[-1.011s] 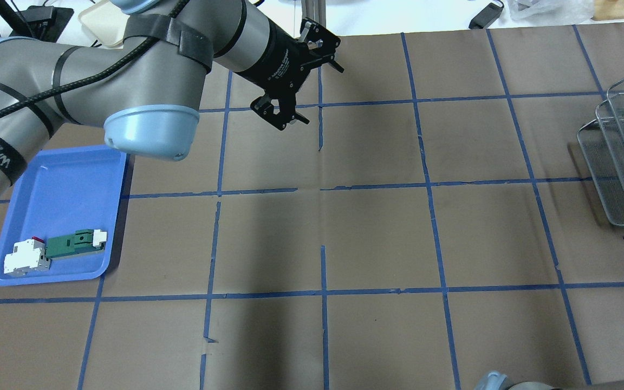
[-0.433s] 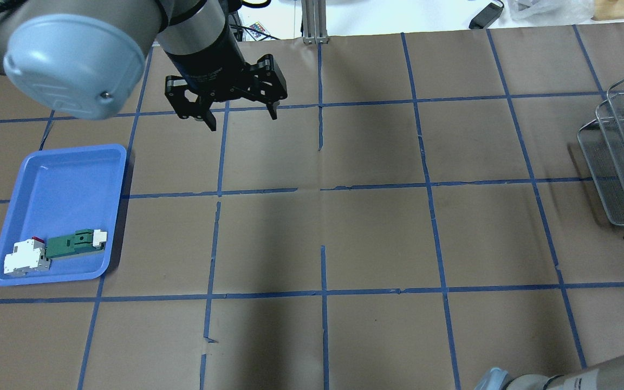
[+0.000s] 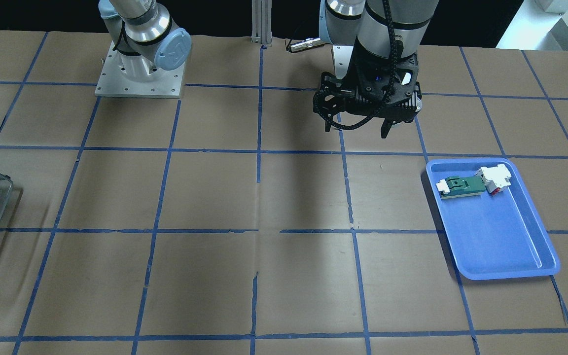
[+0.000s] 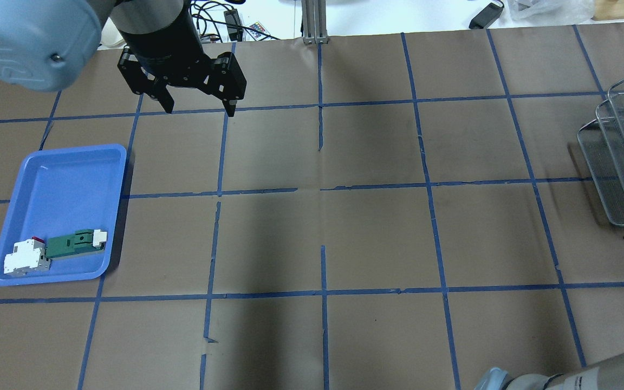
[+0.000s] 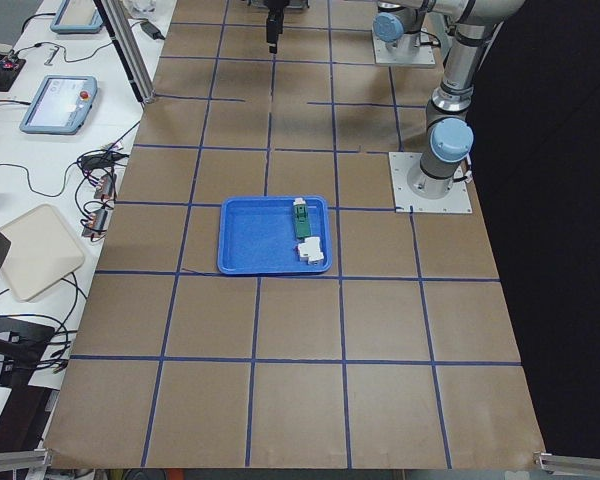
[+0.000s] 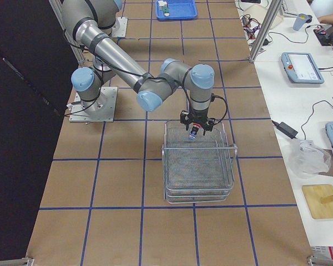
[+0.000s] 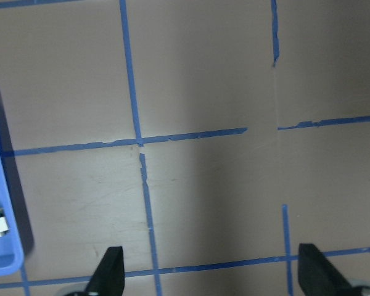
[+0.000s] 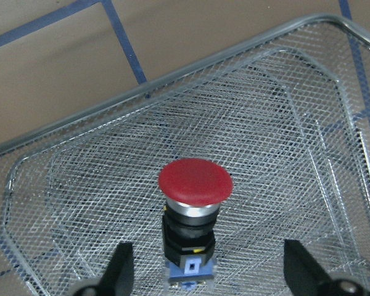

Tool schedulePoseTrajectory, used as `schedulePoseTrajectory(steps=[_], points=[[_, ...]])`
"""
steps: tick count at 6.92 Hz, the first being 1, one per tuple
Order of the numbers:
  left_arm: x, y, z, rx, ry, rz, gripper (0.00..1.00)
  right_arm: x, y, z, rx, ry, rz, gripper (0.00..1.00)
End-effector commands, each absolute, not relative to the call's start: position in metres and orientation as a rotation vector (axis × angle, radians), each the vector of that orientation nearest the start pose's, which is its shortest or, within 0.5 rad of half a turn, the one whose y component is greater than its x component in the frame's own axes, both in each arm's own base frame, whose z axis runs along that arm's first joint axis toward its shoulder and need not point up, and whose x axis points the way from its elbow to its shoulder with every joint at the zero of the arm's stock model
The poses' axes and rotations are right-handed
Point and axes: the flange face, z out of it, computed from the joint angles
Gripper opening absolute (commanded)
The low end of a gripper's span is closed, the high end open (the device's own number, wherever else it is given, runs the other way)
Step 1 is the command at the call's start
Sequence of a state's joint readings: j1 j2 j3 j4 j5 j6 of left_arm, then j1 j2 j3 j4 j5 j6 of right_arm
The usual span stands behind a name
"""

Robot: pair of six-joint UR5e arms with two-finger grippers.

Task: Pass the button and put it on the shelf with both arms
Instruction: 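Lower the button onto the rack shelf and open the right gripper while the left retracts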

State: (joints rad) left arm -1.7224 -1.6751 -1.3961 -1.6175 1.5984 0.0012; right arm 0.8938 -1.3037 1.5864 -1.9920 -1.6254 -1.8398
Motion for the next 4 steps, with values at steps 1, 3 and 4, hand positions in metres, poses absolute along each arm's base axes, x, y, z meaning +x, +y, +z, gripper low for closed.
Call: schedulePoseTrajectory(steps=[1,3,4], points=[[-0.204,-0.512,0.518,0.361,3.043,-0.036,1.0,-0.235,-0.539,0.419,-1.71,2.853,-0.022,1.0],[-0.206,-0.512,0.514,0.34,3.089,-0.021,1.0,-0.145,-0.54,0.435,-1.5,2.875,0.015,1.0],[-0.197,-0.516,0.516,0.32,3.127,-0.034,1.0,-0.101,-0.536,0.433,-1.214,2.928,0.074,1.0]])
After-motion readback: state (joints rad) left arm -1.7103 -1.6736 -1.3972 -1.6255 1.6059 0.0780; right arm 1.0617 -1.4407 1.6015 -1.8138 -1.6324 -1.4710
